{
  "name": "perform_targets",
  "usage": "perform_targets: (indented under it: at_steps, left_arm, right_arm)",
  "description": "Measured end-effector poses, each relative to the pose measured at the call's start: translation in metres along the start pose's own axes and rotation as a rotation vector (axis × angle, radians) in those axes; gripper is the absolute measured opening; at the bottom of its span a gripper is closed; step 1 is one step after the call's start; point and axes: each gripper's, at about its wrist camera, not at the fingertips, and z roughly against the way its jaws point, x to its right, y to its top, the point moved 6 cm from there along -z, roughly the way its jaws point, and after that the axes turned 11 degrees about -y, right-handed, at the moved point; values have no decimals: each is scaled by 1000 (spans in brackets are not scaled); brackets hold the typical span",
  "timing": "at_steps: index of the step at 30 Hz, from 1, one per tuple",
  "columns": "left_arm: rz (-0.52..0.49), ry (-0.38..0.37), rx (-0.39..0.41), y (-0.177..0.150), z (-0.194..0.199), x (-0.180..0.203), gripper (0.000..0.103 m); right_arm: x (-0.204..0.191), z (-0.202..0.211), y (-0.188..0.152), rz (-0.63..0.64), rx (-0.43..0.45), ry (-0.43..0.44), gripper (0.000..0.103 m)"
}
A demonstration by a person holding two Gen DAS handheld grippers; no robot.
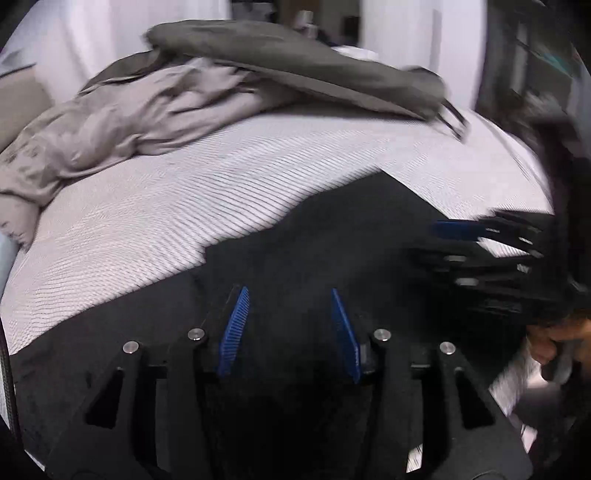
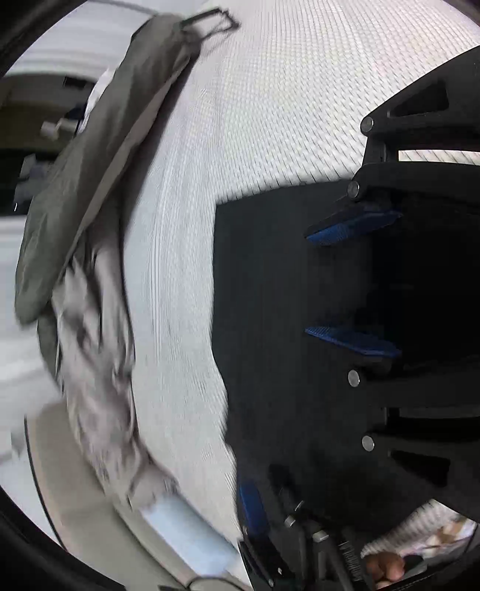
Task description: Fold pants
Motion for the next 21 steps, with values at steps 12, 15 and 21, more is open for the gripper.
perform_targets:
  at_steps: [12, 15, 21]
  left_arm:
    - [119, -2, 6, -57, 34, -5, 48]
    - [30, -25, -7, -60, 28, 20, 48]
    - [11, 17, -56, -78, 14, 20, 48]
  right_arm:
    - [33, 7, -44, 0, -74, -155, 50]
    - [-1, 31, -41, 47, -6, -45, 50]
    - [-41, 10, -59, 192, -48, -25, 51]
